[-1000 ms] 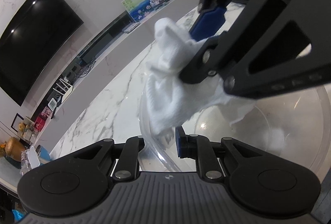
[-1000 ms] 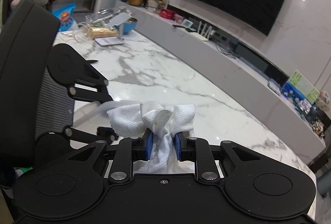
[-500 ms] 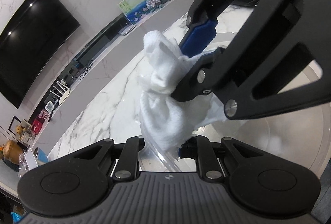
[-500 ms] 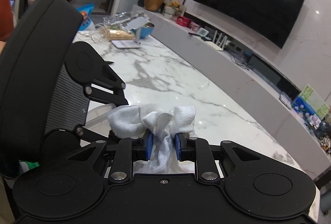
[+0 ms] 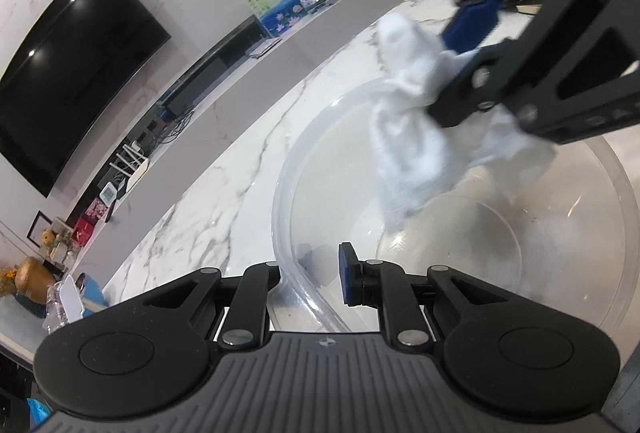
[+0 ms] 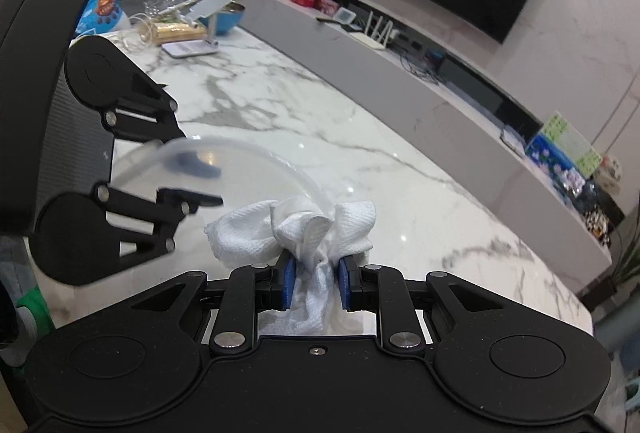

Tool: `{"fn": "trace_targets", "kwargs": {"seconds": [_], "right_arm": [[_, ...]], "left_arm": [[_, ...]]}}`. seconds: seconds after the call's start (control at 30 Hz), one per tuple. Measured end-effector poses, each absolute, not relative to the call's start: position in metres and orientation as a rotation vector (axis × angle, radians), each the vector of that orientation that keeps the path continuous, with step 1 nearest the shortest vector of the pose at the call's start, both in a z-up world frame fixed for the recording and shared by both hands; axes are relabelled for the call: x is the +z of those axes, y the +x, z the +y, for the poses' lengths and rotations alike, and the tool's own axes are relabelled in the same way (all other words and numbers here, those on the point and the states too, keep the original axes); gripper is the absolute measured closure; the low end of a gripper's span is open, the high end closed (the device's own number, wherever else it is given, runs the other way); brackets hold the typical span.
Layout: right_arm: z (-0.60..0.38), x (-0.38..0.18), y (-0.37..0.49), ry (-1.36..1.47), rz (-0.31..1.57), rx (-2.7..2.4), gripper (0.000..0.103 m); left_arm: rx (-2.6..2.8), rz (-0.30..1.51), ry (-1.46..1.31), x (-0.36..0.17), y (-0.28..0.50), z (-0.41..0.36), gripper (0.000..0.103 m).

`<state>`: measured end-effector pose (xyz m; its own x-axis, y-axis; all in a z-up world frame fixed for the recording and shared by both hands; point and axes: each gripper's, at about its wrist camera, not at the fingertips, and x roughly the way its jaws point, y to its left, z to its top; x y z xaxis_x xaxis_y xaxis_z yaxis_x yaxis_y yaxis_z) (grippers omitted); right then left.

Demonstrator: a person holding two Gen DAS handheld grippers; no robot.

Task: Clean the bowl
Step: 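Rub the cloth around the inner wall with the right tool while the left tool holds the rim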

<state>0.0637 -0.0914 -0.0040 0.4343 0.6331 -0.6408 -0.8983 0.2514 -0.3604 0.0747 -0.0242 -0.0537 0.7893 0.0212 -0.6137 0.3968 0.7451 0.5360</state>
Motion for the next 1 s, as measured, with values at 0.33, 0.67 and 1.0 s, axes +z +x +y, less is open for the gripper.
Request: {"fn": "trace_targets", "kwargs": {"seconds": [0.33, 0.67, 1.0], "right_arm": [[-0.09, -0.015, 0.064, -0.82, 0.508, 1.083, 0.084], [-0.088, -0.027, 0.055, -0.884, 0.618, 1.144, 0.084], [-0.085, -0.025, 0.059, -0.873, 0.552, 1.099, 0.085]], "left_arm": [[-0.205, 0.636, 0.706, -0.049, 0.076, -0.025, 0.089], [-0.203, 0.631, 0.71, -0.049, 0.075, -0.027, 0.089], [-0.224, 0.634, 0.724, -0.054, 0.073, -0.032, 0.089]]}}
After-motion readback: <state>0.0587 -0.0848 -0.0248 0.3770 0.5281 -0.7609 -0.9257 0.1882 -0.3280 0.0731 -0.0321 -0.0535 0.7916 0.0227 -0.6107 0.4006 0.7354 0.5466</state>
